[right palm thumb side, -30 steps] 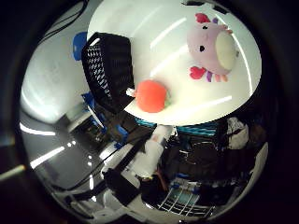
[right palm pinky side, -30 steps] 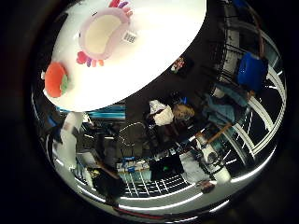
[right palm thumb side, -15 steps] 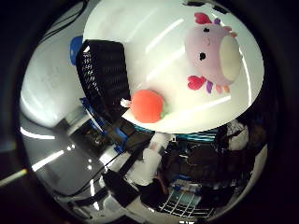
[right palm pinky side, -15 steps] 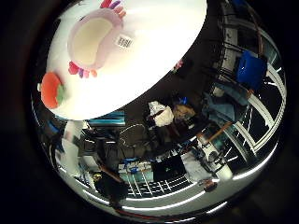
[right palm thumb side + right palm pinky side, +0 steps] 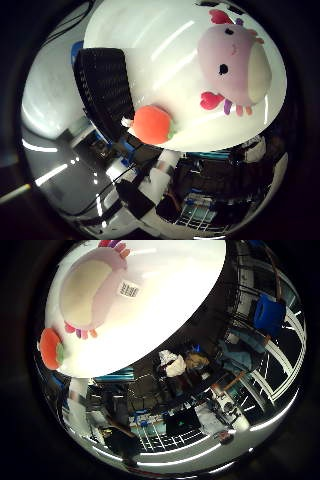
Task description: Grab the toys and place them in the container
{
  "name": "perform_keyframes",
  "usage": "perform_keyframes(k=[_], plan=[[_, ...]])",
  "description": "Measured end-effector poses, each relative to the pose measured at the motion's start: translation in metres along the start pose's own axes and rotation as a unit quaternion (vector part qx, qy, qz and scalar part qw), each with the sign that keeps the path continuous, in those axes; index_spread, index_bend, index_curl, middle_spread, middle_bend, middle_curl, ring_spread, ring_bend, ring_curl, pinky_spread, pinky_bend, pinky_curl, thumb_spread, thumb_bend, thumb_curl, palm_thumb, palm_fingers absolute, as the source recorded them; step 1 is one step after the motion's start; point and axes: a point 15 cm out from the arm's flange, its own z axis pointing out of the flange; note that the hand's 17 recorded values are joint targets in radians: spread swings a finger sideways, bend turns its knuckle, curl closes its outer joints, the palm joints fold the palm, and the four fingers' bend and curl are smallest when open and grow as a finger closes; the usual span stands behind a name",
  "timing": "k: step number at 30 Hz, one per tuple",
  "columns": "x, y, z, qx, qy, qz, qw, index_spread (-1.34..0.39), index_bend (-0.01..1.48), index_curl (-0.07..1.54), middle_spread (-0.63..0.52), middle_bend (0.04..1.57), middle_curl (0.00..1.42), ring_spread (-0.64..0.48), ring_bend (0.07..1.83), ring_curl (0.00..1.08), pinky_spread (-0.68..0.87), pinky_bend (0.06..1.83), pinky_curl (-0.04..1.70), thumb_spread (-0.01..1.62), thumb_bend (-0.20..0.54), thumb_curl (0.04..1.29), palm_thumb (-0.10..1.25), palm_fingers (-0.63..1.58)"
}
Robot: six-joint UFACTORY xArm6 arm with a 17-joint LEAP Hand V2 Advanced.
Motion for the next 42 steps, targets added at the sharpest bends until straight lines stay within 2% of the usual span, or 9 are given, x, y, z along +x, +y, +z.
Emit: perform_keyframes(k=[12, 22, 28, 31, 42], plan=[[-0.012, -0.02, 0.029, 0.016, 0.011, -0.001, 1.0, -0.07, 0.16, 0.28, 0.25, 0.19, 0.3, 0.3, 0.26, 0.26, 0.45, 0.46, 0.31, 1.0, -0.026, 0.28, 0.24, 0.03], [-0.016, -0.02, 0.043, 0.025, 0.019, -0.002, 0.999, -0.11, 0.16, 0.28, 0.22, 0.19, 0.3, 0.28, 0.27, 0.27, 0.45, 0.48, 0.32, 1.02, -0.021, 0.29, 0.33, 0.01], [-0.017, -0.018, 0.045, 0.027, 0.022, -0.004, 0.999, -0.12, 0.15, 0.27, 0.18, 0.21, 0.31, 0.27, 0.28, 0.27, 0.46, 0.49, 0.31, 1.04, -0.012, 0.3, 0.44, 0.04], [-0.016, -0.016, 0.046, 0.023, 0.027, -0.005, 0.999, -0.12, 0.15, 0.26, 0.15, 0.23, 0.33, 0.26, 0.28, 0.27, 0.45, 0.48, 0.31, 1.05, -0.011, 0.31, 0.53, 0.07], [-0.008, -0.014, 0.048, 0.004, 0.067, 0.006, 0.998, -0.13, 0.14, 0.24, 0.05, 0.28, 0.35, 0.19, 0.35, 0.28, 0.42, 0.5, 0.3, 1.0, -0.015, 0.35, 0.76, 0.16]])
